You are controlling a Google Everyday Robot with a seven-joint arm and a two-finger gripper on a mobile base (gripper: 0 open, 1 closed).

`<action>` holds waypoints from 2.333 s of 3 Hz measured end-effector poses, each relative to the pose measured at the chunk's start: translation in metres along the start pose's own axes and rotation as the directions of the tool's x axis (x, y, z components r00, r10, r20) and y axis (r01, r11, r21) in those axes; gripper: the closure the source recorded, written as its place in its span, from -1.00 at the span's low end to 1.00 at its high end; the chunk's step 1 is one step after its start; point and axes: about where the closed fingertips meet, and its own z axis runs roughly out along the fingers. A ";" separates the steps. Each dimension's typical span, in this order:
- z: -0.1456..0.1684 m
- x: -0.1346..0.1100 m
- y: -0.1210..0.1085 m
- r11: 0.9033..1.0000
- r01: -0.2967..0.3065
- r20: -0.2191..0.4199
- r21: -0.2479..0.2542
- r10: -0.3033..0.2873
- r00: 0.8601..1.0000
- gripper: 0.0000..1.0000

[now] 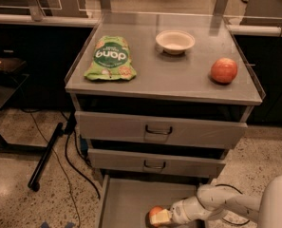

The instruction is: Place orange into bottom drawer

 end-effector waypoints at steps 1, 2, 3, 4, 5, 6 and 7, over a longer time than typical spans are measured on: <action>0.004 0.003 -0.001 1.000 -0.005 -0.003 -0.004 0.005 1.000 1.00; 0.027 0.009 -0.013 0.997 -0.063 -0.003 -0.035 0.063 0.998 1.00; 0.053 0.008 -0.029 0.992 -0.115 -0.004 -0.045 0.115 0.993 1.00; 0.072 0.000 -0.042 0.989 -0.142 -0.008 -0.042 0.142 0.990 1.00; 0.084 -0.011 -0.052 0.987 -0.156 -0.005 -0.039 0.155 0.988 1.00; 0.089 -0.029 -0.065 0.985 -0.169 0.017 -0.034 0.169 0.985 1.00; 0.089 -0.039 -0.074 0.983 -0.182 0.033 -0.031 0.183 0.983 1.00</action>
Offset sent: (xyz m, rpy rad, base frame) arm -0.0138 0.0210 -0.0690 0.0737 0.1305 -0.1014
